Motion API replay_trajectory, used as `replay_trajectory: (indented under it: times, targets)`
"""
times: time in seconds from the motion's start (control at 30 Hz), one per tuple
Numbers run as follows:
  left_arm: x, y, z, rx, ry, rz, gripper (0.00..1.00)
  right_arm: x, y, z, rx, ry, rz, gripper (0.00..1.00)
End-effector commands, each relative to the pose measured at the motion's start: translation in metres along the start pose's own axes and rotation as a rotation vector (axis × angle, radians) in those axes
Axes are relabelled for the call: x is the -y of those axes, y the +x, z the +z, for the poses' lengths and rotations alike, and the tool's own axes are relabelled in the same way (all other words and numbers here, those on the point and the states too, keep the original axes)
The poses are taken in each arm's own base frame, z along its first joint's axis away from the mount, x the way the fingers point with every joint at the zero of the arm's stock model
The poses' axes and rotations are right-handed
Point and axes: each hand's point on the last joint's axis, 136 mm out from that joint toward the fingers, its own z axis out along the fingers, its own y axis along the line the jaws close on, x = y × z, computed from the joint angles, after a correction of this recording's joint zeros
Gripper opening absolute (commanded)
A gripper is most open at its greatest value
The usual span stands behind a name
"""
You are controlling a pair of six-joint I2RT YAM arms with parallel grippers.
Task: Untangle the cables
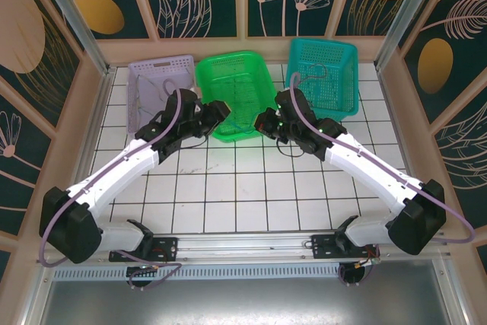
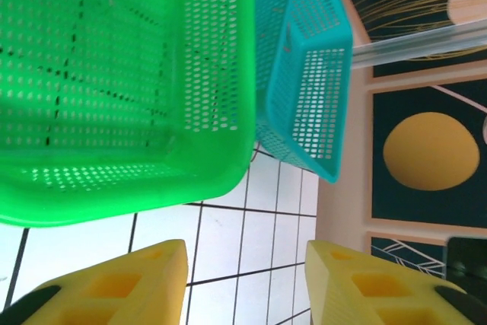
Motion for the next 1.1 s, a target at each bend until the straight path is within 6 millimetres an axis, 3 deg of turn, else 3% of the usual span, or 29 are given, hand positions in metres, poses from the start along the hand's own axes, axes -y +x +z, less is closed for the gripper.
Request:
replay_trajectory:
  times: [0.0, 0.07, 0.1, 0.4, 0.57, 0.87, 0.97, 1.07]
  targets:
    - [0.005, -0.001, -0.004, -0.01, -0.005, 0.016, 0.35, -0.001, -0.001, -0.002, 0.012, 0.009, -0.012, 0.0]
    - [0.007, -0.002, -0.005, -0.006, -0.003, 0.013, 0.09, 0.0, 0.0, -0.002, 0.009, 0.013, -0.014, 0.0]
    - [0.007, -0.004, -0.007, 0.0, -0.008, 0.012, 0.0, 0.001, 0.0, -0.002, 0.008, 0.014, -0.017, 0.0]
    - [0.042, -0.023, -0.027, 0.044, -0.016, 0.049, 0.0, 0.029, 0.007, 0.005, -0.006, 0.129, -0.157, 0.0]
    - [0.06, -0.036, -0.032, 0.077, -0.026, 0.094, 0.0, 0.022, 0.021, 0.014, -0.036, 0.153, -0.372, 0.0]
    - [0.102, -0.115, -0.018, 0.185, -0.061, 0.313, 0.0, -0.019, 0.113, 0.02, -0.232, -0.052, -0.792, 0.0]
    - [0.122, -0.125, -0.006, 0.177, -0.001, 0.369, 0.0, -0.03, 0.14, 0.02, -0.29, -0.126, -0.847, 0.0]
    - [0.133, -0.123, 0.015, 0.124, 0.059, 0.38, 0.0, -0.041, 0.15, 0.022, -0.315, -0.175, -0.824, 0.0]
